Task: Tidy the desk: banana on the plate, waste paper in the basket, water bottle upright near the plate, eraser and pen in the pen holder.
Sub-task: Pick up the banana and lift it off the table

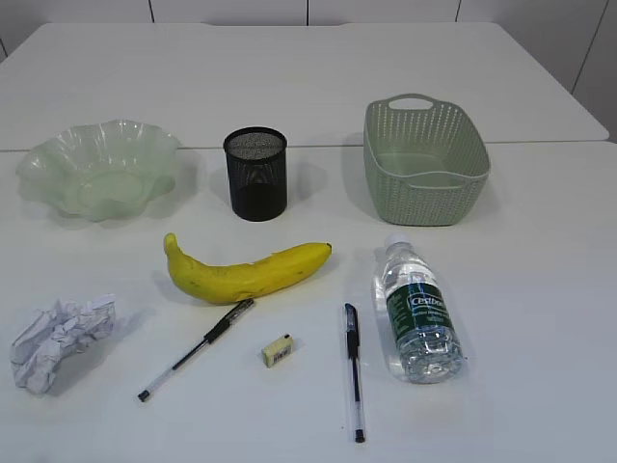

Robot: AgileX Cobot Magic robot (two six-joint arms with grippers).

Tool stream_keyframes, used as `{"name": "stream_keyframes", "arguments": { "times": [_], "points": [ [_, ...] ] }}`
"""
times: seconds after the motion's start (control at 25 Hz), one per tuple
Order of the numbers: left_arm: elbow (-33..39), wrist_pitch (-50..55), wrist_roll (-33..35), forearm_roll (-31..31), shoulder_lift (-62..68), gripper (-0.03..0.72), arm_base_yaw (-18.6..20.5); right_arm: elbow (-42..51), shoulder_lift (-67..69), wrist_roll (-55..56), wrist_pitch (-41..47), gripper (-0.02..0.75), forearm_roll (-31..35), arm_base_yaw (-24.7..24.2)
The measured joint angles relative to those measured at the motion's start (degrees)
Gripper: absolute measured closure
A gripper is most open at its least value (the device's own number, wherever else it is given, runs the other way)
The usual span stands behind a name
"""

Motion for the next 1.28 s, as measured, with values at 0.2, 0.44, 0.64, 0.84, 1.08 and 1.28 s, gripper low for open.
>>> {"name": "stream_keyframes", "arguments": {
  "times": [0.2,0.44,0.64,0.84,1.08,1.28],
  "points": [
    [0.0,0.0,0.0,0.0,0.0,0.162,0.0,0.0,0.0,0.0,0.0,0.185,0.0,0.0],
    [0.0,0.0,0.0,0.0,0.0,0.162,0.0,0.0,0.0,0.0,0.0,0.185,0.0,0.0],
    [0.0,0.0,0.0,0.0,0.0,0.162,0.0,0.0,0.0,0.0,0.0,0.185,0.0,0.0],
    [0.0,0.0,0.0,0.0,0.0,0.162,0.0,0.0,0.0,0.0,0.0,0.185,0.0,0.0],
    [0.0,0.0,0.0,0.0,0.0,0.185,0.0,0.0,0.0,0.0,0.0,0.185,0.0,0.0],
    [0.0,0.0,0.0,-0.1,0.0,0.209,0.0,0.0,0.0,0.0,0.0,0.192,0.0,0.0]
  ]
}}
